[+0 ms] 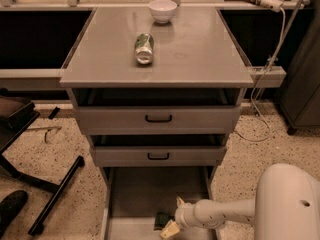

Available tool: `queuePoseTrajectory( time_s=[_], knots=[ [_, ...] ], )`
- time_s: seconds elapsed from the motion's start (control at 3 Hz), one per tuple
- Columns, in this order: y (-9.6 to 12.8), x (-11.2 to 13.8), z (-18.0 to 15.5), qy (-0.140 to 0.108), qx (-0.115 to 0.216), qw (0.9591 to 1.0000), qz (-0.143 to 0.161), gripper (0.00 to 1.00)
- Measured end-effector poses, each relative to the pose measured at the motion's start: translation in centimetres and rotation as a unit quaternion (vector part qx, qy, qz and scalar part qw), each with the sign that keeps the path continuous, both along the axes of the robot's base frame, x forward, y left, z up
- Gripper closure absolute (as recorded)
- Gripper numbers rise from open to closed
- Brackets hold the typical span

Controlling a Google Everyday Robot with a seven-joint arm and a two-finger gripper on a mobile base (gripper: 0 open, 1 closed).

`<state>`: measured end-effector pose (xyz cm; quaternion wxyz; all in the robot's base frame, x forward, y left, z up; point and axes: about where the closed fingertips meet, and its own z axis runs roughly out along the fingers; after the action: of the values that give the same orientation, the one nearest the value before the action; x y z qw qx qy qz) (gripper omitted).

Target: Pick sponge from bottom drawer and place on counter

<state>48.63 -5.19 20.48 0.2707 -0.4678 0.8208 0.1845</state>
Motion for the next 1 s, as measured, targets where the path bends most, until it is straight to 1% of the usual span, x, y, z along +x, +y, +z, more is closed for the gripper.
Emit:
queuePoseTrajectory(
  time_s=[0.33, 1.0],
  knots=[
    [0.0, 0.0, -0.1, 0.001, 0.000, 1.0000, 0.000, 0.00],
    [-0.4, 1.1, -5.0, 0.036, -0.004, 0.9992, -0.015, 0.00]
  ],
)
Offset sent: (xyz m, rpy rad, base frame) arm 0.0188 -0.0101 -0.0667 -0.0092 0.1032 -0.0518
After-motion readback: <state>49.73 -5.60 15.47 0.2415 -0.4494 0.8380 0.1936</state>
